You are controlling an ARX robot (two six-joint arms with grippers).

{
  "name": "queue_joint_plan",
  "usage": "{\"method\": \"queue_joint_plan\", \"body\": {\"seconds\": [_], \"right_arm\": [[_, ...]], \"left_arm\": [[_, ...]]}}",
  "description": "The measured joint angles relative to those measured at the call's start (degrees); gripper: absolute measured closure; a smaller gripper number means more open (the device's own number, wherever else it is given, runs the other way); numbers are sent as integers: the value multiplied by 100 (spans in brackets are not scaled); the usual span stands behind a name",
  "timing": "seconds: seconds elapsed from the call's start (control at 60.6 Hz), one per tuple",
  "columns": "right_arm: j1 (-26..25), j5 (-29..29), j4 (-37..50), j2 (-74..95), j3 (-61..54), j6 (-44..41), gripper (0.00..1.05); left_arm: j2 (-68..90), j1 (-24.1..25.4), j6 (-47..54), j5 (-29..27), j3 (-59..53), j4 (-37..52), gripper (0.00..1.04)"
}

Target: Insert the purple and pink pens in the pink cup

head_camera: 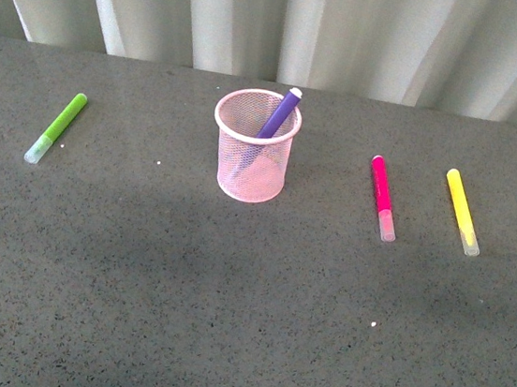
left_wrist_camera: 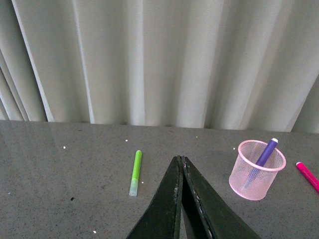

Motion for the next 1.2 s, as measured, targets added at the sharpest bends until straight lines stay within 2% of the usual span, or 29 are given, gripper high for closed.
{"method": "queue_joint_plan", "body": {"seconds": [0.346, 0.412, 0.462, 0.709, 0.841, 0.973, 1.072, 1.204], "right_arm": [[0, 0, 0, 0, 0, 0, 7], [0, 0, 0, 0, 0, 0, 7], [0, 2, 0, 0, 0, 0, 7], [0, 0, 0, 0, 0, 0, 7], [0, 0, 0, 0, 0, 0, 7], [0, 0, 0, 0, 0, 0, 7], [-2, -13, -7, 4, 4, 0, 7], [-205, -944, -1526, 876, 691, 131, 7]], "left_arm": [[-514, -4, 0, 0, 0, -518, 101], [-1051, -4, 2, 0, 2, -1241, 101], [-1331, -4, 0, -7, 2, -1456, 101], [-1458, -4, 0, -7, 2, -1497, 99], [-1458, -4, 0, -7, 2, -1499, 71], [-1462, -4, 0, -7, 2, -1502, 50], [-1462, -4, 0, -7, 2, -1502, 28], [-1462, -4, 2, -4, 2, -1502, 7]]}}
